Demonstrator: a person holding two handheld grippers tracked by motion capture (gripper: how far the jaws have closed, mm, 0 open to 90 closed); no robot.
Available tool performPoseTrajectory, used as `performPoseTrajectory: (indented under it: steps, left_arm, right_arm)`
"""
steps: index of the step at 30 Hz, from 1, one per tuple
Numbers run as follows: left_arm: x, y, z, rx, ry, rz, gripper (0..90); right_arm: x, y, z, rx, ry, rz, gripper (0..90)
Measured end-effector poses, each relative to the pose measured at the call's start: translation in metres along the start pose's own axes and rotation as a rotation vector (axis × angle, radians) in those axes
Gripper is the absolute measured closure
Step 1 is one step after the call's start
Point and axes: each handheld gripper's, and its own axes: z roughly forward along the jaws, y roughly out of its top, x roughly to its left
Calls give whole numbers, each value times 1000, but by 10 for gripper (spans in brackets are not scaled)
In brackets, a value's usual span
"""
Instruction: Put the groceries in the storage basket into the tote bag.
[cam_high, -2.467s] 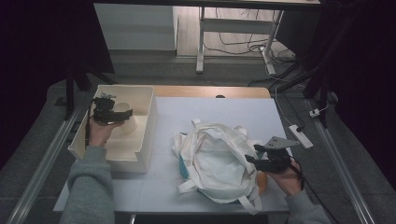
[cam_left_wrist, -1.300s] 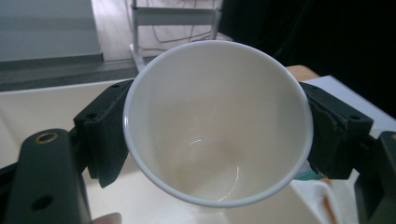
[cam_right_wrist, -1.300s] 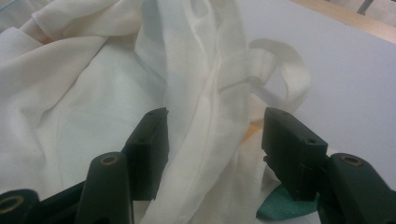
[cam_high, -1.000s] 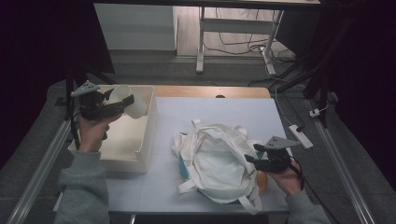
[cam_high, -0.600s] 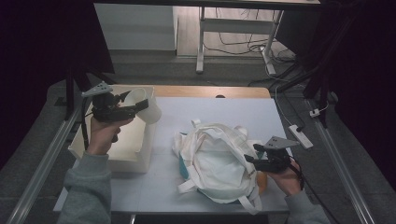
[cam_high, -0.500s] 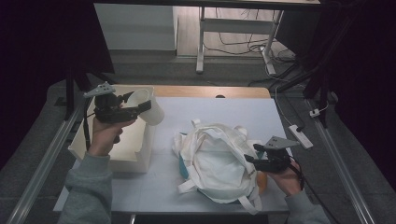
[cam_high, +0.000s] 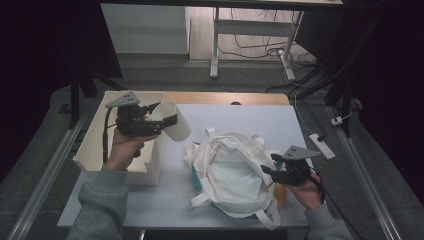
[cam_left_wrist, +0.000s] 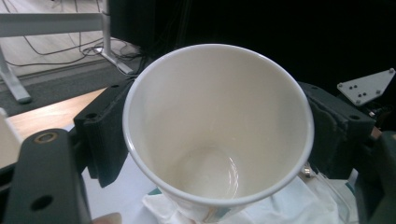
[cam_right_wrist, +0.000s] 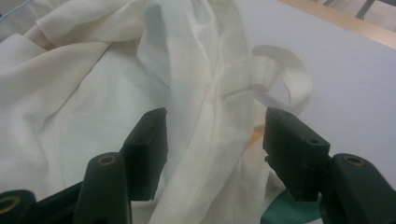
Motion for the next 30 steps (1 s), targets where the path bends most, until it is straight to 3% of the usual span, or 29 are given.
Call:
performPoseTrajectory:
  steps: [12,22,30]
  left_arm:
    - [-24,-1,27,47,-70,31,199]
    - [-48,-7,60,123,-112,74,198]
    - [-58,-16,87,183,-135,84,198]
  right_arm:
    - [7,6,1,-19,4,-19,381]
    - [21,18,0,-60,38,-38,349]
    - [31,27,2,-95,61,-47,302]
